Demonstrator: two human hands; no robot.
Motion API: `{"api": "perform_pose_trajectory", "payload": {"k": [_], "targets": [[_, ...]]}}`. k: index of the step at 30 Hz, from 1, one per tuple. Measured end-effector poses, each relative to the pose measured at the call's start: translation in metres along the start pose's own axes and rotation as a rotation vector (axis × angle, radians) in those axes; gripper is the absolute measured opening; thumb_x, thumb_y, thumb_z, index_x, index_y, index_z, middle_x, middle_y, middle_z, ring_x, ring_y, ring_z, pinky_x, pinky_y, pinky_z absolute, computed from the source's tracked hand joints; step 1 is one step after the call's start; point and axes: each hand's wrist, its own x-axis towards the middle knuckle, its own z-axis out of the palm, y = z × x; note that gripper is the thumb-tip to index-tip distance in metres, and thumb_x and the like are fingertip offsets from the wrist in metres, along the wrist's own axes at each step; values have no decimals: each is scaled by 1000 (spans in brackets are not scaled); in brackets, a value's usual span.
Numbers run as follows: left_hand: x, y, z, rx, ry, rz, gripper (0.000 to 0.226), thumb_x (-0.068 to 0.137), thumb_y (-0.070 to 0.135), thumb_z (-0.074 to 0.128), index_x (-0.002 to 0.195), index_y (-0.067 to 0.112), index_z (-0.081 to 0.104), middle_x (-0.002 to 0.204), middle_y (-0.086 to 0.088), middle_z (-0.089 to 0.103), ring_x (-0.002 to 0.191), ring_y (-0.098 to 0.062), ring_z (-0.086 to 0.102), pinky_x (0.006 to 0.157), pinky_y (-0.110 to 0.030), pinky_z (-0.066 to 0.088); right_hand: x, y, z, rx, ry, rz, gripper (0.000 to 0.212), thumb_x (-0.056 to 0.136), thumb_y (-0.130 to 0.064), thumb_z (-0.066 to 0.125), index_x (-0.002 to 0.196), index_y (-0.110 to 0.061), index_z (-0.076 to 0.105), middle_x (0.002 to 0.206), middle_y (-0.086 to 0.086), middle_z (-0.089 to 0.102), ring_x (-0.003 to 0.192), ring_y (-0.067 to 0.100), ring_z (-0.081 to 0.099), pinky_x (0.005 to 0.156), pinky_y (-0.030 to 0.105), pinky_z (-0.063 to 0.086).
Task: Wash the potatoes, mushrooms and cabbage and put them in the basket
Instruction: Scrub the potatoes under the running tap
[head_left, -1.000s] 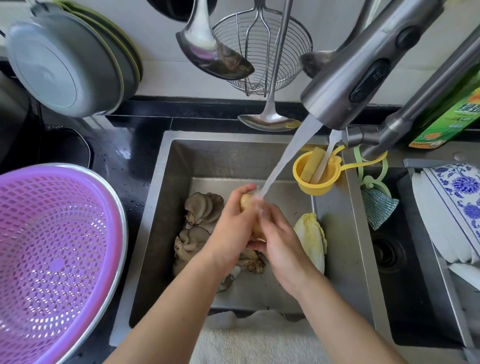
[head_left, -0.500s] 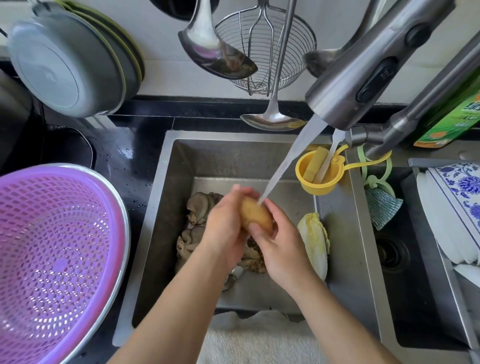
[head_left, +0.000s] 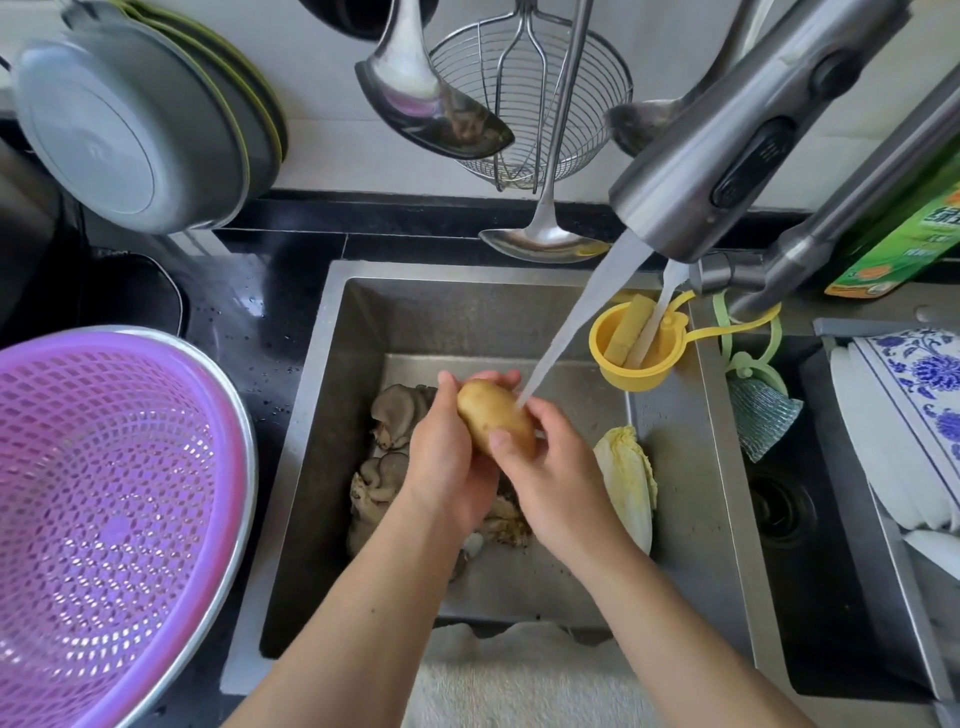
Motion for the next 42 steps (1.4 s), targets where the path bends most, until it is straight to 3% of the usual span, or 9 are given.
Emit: {"api": "perform_pose_trajectory", "payload": {"k": [6,10,15,18,24,28,33,39,42], "targets": [[-17,-18,3,316,-116,124,52,111,44,38,114,7,74,112,-19,76,114,-34,71,104,-51,55,13,-15,4,-109,2,158,46,101,-64,37,124,-29,55,118,1,70,110,23,66,95,46,55],[-16,-19,6,442,-165,270,43,113,42,36,107,30,77,105,-5,80,104,-21,75,88,-41,58,22,-25,10,437,61,519,53,102,-63,36,96,-27,74,93,4,78,94,27,74,87,52,61],[-13,-34,0,670,-267,420,46,104,57,42,148,47,51,151,14,55,143,-5,47,124,-42,35,46,-23,-2,912,132,737,56,96,-65,49,124,-20,65,112,16,73,102,35,71,91,47,58],[-9,-33,-5,560,-166,418,52,103,61,38,150,43,49,144,14,62,136,-3,55,120,-42,40,40,-29,9,942,69,654,46,98,-57,55,119,-18,70,109,12,77,102,30,74,85,42,59],[-1,0,-1,423,208,436,46,109,43,48,87,20,81,81,0,79,84,-19,77,89,-50,62,5,-19,25,757,-87,373,30,104,-33,58,132,-25,60,123,3,73,113,19,71,100,45,56],[3,6,-9,559,142,500,39,103,36,64,71,19,79,70,-2,77,71,-17,75,72,-40,62,15,-24,7,588,-174,474,46,102,-59,47,122,-22,66,92,10,78,75,25,75,74,43,63],[-1,-1,-7,664,-59,511,9,104,24,62,109,27,69,77,13,75,72,-6,70,70,-33,61,28,-22,-6,558,-238,642,49,96,-65,54,109,-23,75,67,5,62,46,16,48,42,23,36],[-8,-9,10,104,98,55,31,110,37,47,115,18,72,104,-13,79,90,-26,78,80,-40,61,14,2,22,49,86,-15,35,107,-45,43,129,-28,64,120,-4,67,110,15,63,86,25,52],[-18,-13,10,36,-54,-84,47,110,42,48,129,3,66,118,-20,76,105,-28,76,96,-44,59,14,3,19,90,79,-47,33,109,-35,41,139,-33,53,128,-11,59,117,3,57,101,23,47]]}}
